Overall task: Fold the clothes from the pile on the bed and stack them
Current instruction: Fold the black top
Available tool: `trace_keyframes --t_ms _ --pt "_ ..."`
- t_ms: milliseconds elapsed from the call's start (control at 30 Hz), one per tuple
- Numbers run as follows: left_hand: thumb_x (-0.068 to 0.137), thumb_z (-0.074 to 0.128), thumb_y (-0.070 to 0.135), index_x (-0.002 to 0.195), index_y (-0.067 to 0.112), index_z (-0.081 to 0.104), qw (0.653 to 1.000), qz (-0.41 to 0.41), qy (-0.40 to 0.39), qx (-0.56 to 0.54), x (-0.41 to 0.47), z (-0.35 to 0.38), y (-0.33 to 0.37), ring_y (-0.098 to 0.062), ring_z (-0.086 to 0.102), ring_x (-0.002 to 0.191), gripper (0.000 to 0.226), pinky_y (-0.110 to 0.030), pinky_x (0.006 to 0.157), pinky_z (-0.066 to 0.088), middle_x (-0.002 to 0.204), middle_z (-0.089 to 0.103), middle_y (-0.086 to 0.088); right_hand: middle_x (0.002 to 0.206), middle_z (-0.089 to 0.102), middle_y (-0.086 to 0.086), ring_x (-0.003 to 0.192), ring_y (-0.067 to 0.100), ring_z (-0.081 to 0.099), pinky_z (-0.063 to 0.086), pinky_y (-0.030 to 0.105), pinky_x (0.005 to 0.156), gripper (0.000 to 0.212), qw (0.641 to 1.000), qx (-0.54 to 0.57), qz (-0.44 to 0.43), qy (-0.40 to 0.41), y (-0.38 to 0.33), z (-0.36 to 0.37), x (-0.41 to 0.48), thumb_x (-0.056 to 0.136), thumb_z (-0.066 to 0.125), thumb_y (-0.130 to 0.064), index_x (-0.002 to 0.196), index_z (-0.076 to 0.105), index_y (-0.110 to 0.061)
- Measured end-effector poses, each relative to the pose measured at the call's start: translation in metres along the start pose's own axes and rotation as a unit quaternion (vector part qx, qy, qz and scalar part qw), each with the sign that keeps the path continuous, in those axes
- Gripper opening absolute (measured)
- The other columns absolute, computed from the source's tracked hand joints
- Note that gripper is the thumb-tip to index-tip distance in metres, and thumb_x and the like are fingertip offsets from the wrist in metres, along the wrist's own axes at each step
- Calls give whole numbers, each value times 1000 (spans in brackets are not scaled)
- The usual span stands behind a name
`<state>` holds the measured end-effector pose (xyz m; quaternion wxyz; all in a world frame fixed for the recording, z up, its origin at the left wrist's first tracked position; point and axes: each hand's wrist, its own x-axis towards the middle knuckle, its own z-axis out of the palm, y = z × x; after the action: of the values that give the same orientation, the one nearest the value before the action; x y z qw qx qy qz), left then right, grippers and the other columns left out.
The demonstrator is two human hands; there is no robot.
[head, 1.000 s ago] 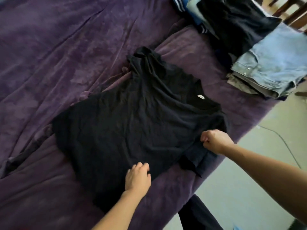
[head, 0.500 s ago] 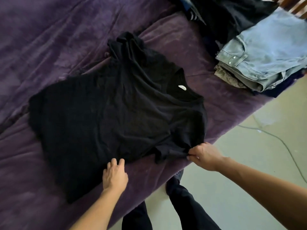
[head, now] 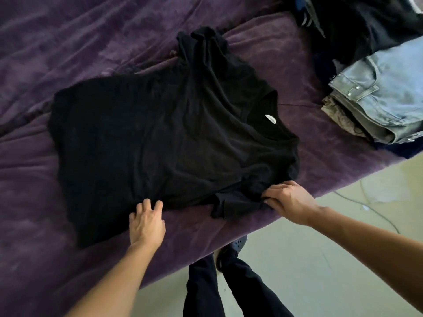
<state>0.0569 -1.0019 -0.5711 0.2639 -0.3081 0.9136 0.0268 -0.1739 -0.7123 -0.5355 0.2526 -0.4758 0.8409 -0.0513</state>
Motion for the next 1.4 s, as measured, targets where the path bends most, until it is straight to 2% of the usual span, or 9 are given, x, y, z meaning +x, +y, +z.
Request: trace_keyframes --t_ms 100,200,433,567,700,833,1033,1233,1400 --pt "84 65 32 123 26 49 1000 -7 10 4 4 1 -4 -22 46 110 42 -36 85 40 119 48 -2 91 71 -7 77 25 68 50 30 62 29 991 52 62 110 -11 -17 10 97 42 -40 102 64 -22" --pt "83 66 32 122 26 50 1000 -24 16 13 10 1 -18 -22 45 108 42 -36 85 39 116 48 -1 84 71 5 77 33 67 51 36 61 15 977 63 103 178 -16 -45 37 97 50 -31 105 59 -21" --pt "84 62 18 107 18 63 998 -55 3 -32 21 -6 -61 -25 51 97 23 -39 76 43 104 56 -5 85 67 20 80 43 62 46 42 66 21 950 90 167 248 -19 -112 116 101 41 -31 111 54 -19" --pt "90 52 12 112 13 57 984 -73 -5 -161 27 -30 -103 -25 61 89 23 -39 73 50 104 64 -6 86 65 23 80 44 60 43 42 67 24 935 87 201 278 -28 -148 141 102 39 -30 116 52 -16" --pt "93 47 7 113 12 55 961 -91 75 -251 57 -78 -138 -29 61 80 23 -37 63 48 94 65 -9 88 65 23 84 43 59 43 41 71 26 924 97 212 304 -32 -179 169 102 39 -31 121 51 -19" --pt "94 45 7 112 12 58 953 -77 164 -243 107 -130 -157 -37 61 87 23 -42 65 47 100 66 -14 94 65 25 90 44 59 46 43 77 26 920 109 203 317 -32 -207 210 101 38 -30 122 50 -23" --pt "94 43 6 114 9 58 945 -119 215 -217 178 -188 -176 -45 59 94 25 -46 73 44 101 64 -24 99 66 20 94 41 60 47 46 80 30 908 138 137 372 -26 -258 296 96 36 -35 121 50 -26" --pt "91 57 16 122 7 54 941 -204 206 -172 231 -179 -185 -46 44 115 32 -57 89 40 124 50 -26 121 61 17 113 38 54 41 42 89 39 922 128 228 284 15 -255 379 97 41 -35 134 40 -24" --pt "80 72 32 136 16 38 957 -235 79 -154 231 -151 -167 -44 38 122 67 -58 95 36 135 39 -21 129 52 21 120 41 47 41 51 97 49 930 103 304 180 53 -188 349 93 49 -43 133 40 -16"
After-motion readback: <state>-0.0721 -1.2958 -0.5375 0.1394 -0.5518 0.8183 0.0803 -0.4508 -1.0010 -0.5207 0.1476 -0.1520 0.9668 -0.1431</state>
